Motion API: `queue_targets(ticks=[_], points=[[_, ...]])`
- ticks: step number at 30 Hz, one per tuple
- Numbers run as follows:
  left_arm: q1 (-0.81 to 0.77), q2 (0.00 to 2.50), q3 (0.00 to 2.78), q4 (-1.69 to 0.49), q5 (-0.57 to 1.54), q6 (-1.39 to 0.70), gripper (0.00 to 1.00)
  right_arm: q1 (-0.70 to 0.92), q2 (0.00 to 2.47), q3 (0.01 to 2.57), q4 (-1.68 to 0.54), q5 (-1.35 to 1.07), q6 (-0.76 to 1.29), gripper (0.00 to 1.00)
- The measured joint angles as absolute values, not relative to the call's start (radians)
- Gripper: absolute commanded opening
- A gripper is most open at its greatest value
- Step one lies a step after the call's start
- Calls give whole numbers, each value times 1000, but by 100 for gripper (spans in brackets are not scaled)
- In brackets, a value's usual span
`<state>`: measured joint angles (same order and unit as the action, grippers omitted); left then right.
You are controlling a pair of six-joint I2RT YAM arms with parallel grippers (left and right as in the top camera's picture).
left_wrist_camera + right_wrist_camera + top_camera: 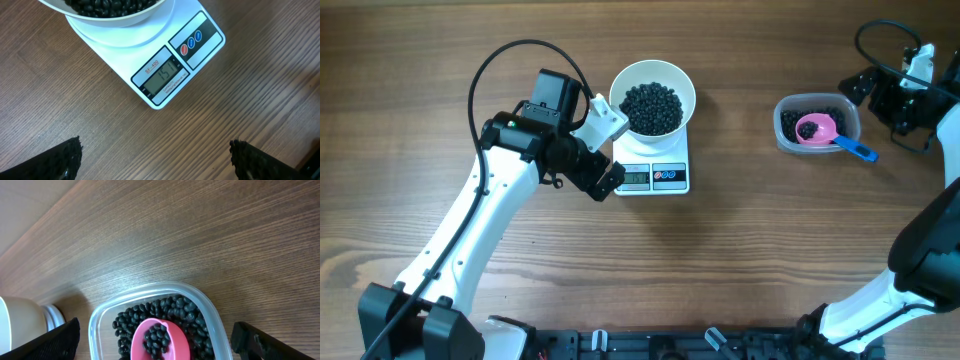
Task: Scoop item into bowl and weigh 150g on scale
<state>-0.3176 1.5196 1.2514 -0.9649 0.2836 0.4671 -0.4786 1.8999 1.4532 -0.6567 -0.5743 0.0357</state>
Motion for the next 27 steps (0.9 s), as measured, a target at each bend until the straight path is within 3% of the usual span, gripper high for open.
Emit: queue_targets(ticks=[13,23,27], points=[[-318,1520,1251,-965,284,467,100,-452,1877,1452,-656,-517,36,100],[-318,1520,1251,-965,284,467,100,-236,1319,1450,-649,-402,36,100],[-318,1520,1251,-965,284,467,100,-220,1227,1449,-654,-393,35,100]])
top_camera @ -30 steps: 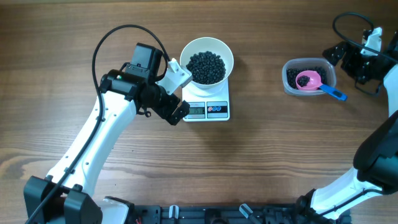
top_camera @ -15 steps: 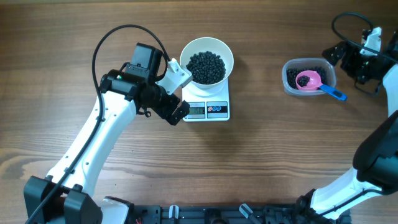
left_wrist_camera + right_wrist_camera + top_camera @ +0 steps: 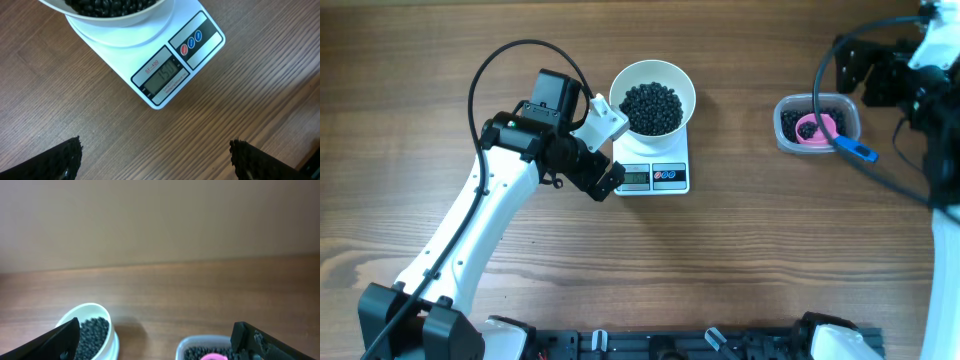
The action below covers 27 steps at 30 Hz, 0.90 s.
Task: Scoop item into bowl and weigh 150g on scale
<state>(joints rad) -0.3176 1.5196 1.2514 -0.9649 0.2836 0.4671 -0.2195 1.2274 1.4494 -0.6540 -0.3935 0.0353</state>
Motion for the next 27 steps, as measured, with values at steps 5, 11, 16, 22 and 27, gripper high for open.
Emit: queue_targets(ticks=[5,11,16,22,27], points=[[-318,1520,1251,-965,284,467,100,-218,1067,1450,-673,-372,35,100],[-318,1520,1251,-965,284,467,100,-218,937,1450,-743,-393,53,100],[-318,1520,1251,-965,284,467,100,-218,833,1450,-762,-406,64,100],[-318,1520,1251,-965,284,467,100,-218,714,1427,-760,-411,67,100],[-318,1520,1251,-965,284,467,100,-218,568,1271,-652,-411,67,100]])
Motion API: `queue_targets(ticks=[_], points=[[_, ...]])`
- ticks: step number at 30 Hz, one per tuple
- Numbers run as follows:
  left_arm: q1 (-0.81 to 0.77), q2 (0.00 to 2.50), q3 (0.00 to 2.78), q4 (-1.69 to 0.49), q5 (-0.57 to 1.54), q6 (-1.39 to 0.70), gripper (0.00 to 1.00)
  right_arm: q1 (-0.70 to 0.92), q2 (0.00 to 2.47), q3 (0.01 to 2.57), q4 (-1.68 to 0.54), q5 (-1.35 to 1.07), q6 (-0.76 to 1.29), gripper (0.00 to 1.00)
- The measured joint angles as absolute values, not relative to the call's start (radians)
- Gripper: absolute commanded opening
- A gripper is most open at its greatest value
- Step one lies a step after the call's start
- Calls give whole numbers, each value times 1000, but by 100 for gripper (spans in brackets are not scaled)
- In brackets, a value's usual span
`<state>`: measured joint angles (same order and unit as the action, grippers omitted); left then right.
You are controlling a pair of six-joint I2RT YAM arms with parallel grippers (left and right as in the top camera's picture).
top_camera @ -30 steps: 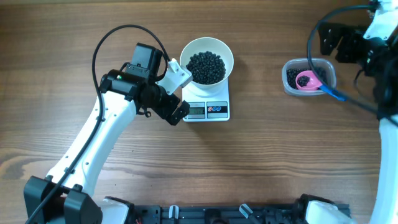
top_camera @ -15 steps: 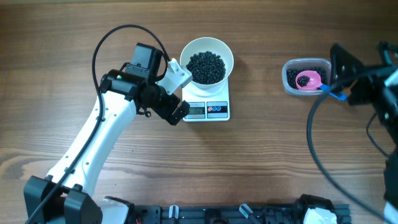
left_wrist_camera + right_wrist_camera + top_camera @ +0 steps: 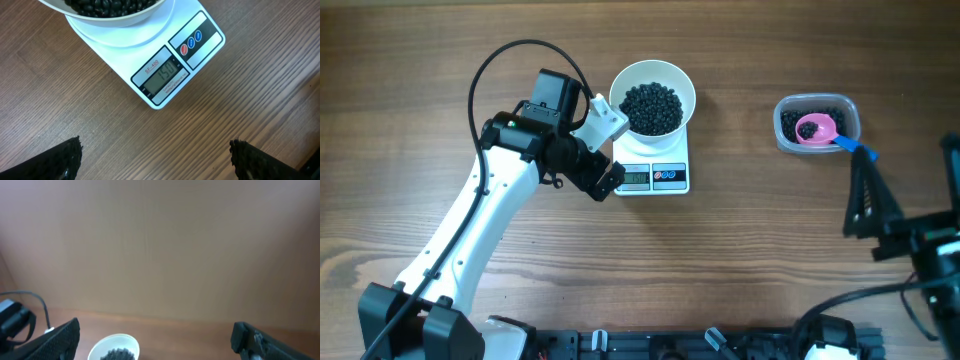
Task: Scoop item into bowl and weigh 150g on scale
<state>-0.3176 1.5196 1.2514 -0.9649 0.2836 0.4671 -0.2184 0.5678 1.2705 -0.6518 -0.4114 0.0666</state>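
A white bowl (image 3: 653, 95) filled with black beans stands on the white scale (image 3: 655, 177). The scale's display (image 3: 166, 74) reads 150. My left gripper (image 3: 156, 160) hangs open and empty over bare wood just in front of the scale, at the scale's left side in the overhead view (image 3: 605, 180). A clear container (image 3: 817, 122) of beans at the right holds the pink scoop (image 3: 817, 128) with its blue handle. My right gripper (image 3: 156, 337) is open and empty, raised high at the near right (image 3: 865, 195), and it sees the bowl (image 3: 116, 349) far below.
A black cable loops over the left arm (image 3: 500, 70). The right arm's base and links fill the near right corner (image 3: 920, 250). A plain wall fills most of the right wrist view.
The right arm has moved from the far right corner, by the container, to the near right side and stands raised. The display still reads 150. The left arm has not moved.
First my right gripper stood open just behind the container with the scoop lying in it, and the display read 151. Then it was drawn back higher and the display read 150. Now the right arm is off at the near right; the reading holds at 150.
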Motion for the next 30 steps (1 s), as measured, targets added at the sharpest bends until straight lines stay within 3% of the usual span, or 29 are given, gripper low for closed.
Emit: queue_targets(ticks=[13,30], points=[[-318,1520,1251,-966,284,467,100,-218,188,767,-224,-424,71,100],[-318,1520,1251,-965,284,467,100,-170,22,591,-131,-430,71,100]])
